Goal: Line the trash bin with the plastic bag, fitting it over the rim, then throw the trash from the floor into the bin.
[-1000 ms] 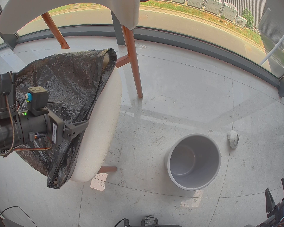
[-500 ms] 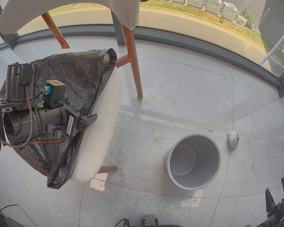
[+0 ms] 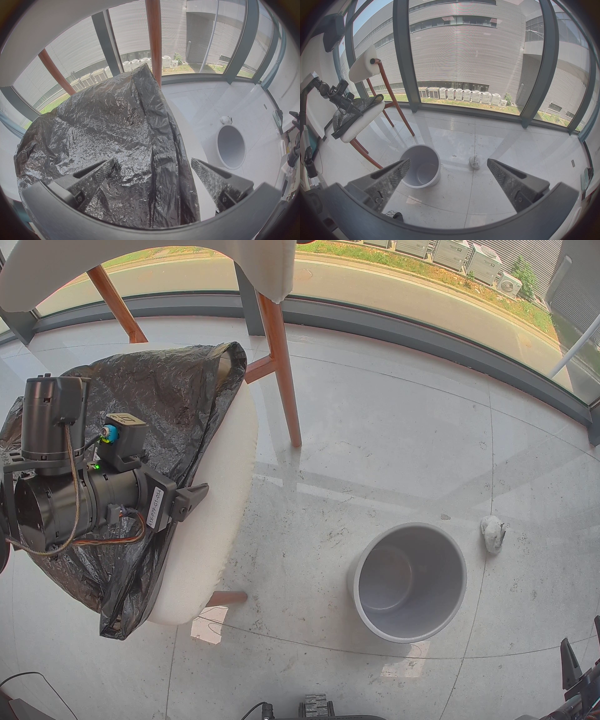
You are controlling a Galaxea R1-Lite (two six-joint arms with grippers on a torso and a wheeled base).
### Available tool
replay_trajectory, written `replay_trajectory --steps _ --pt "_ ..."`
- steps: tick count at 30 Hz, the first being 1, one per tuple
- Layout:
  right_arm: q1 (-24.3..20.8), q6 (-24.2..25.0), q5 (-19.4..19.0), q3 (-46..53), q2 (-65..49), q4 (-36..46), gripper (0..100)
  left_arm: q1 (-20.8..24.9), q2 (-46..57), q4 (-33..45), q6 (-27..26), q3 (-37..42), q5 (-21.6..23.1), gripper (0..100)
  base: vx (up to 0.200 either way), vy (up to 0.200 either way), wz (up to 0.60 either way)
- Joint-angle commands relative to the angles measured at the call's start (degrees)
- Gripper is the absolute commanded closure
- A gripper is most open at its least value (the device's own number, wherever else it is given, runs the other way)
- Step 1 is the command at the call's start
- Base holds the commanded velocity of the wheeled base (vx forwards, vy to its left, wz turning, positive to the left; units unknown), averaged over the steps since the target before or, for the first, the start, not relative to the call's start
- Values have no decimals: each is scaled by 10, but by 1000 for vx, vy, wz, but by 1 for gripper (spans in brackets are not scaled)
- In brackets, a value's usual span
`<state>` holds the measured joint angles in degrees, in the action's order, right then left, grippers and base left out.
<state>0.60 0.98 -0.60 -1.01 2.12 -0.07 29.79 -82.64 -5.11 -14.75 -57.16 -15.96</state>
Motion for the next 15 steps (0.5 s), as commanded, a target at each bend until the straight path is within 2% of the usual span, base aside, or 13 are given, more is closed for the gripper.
replay_trajectory --steps 1,2,15 --pt "0 0 0 10 1 0 0 0 2 0 0 0 0 0 0 0 0" --pt "0 0 0 10 1 0 0 0 2 1 0 0 0 100 0 0 0" --pt "0 1 0 10 1 0 0 0 6 1 7 43 4 100 0 0 0"
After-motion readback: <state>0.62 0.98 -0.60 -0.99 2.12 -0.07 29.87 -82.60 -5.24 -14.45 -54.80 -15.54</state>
